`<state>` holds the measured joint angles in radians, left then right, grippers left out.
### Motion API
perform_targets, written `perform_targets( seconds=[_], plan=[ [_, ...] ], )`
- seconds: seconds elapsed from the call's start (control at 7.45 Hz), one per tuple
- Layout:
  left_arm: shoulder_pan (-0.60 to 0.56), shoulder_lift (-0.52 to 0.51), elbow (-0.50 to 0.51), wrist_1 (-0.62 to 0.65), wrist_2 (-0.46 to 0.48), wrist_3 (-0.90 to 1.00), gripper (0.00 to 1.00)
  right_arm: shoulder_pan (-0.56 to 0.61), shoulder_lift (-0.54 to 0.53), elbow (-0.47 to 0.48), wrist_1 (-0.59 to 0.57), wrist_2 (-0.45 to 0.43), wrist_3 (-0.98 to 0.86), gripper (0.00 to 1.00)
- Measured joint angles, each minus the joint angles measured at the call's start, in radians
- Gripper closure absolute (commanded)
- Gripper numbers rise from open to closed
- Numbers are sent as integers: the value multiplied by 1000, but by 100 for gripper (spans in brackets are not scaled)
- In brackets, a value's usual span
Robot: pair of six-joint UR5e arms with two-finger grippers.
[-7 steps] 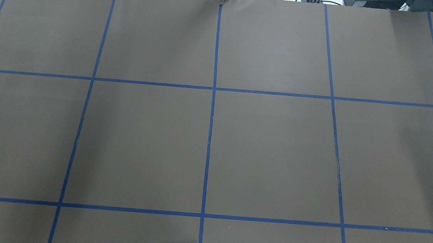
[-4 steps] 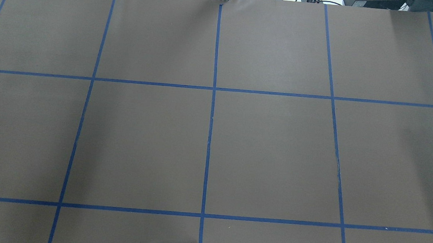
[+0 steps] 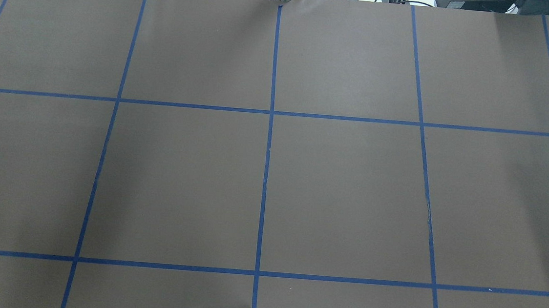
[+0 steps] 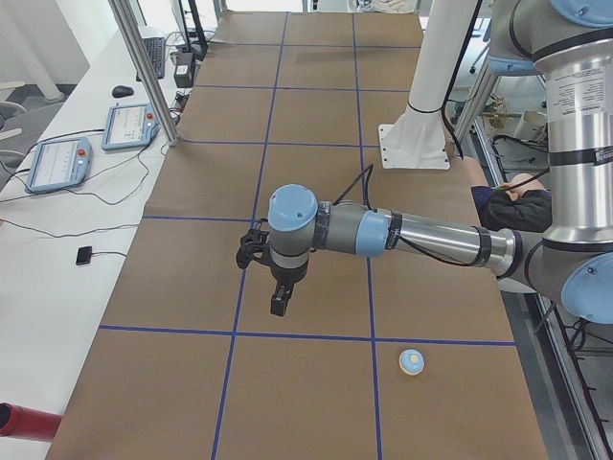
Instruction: Place and press bell with both arms
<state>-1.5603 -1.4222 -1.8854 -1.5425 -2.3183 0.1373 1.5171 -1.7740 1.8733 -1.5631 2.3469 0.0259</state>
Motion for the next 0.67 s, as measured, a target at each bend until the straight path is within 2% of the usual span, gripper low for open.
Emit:
perform_targets(
  seconds=[0.67],
  plan=[
    [-1, -26, 99, -5, 6, 2, 0, 0, 1, -4, 0, -1, 2, 0]
  ],
)
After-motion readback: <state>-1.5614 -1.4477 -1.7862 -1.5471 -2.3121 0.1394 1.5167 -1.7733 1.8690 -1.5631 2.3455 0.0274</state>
